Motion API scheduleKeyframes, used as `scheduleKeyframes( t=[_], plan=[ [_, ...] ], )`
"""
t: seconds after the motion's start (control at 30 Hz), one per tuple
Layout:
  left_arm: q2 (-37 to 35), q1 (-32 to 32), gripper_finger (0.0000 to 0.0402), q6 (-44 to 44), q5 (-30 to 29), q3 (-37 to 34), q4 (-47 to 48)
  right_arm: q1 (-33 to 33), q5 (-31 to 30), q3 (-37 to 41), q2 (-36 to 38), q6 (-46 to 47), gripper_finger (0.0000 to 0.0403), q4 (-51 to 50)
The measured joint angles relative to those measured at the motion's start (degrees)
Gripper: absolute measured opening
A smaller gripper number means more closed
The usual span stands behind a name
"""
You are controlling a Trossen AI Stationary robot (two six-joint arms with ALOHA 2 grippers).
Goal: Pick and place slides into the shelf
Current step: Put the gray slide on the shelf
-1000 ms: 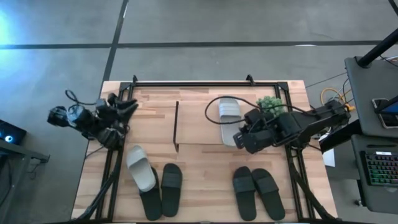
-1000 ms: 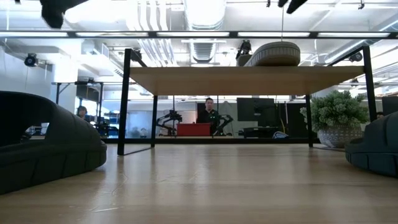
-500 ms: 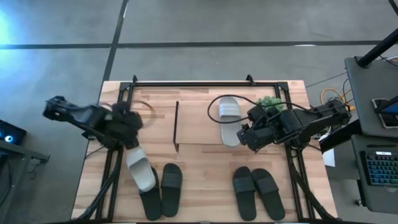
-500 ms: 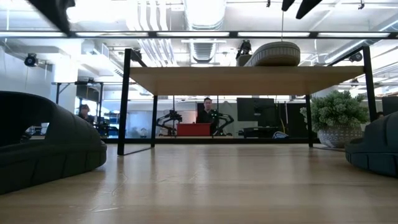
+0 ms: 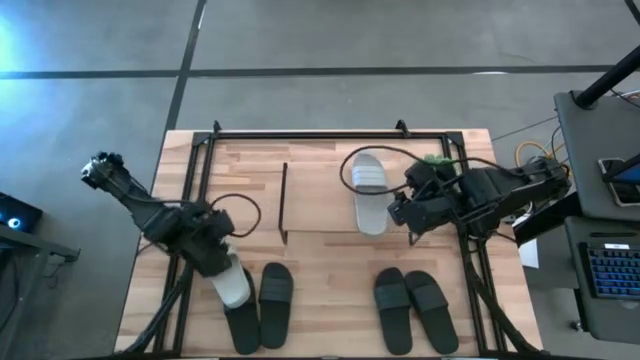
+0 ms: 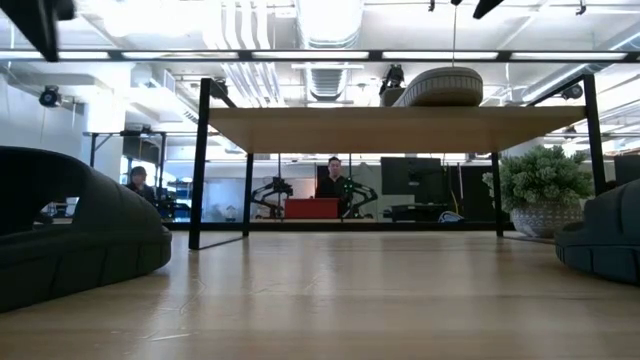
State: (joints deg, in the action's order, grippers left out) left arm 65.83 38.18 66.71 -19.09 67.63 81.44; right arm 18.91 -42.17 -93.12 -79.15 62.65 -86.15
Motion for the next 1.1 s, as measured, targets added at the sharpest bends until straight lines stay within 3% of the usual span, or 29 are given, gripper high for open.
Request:
scheduleKeyframes(
  t=[0.23,0.57,0.73,1.1],
  plan=[
    [4.3,9.1,0.0182,10.4,2.4,-3.8,-1.8,-2.3,-3.5,0.3,5.2,-6.8,0.0249,-0.3],
    [11.5,11.1,0.0183,22.3,2.3,-8.7,-2.8,-4.6,-5.5,0.5,6.9,-11.2,0.0249,-0.4],
    [11.2,11.2,0.0183,23.0,2.3,-13.7,-9.6,-5.4,-5.5,0.6,6.6,-12.7,0.0249,-0.3],
    [9.2,11.0,0.0183,23.2,2.2,-20.6,-9.5,-5.4,-3.9,0.7,6.7,-12.0,0.0249,-0.3]
  ],
)
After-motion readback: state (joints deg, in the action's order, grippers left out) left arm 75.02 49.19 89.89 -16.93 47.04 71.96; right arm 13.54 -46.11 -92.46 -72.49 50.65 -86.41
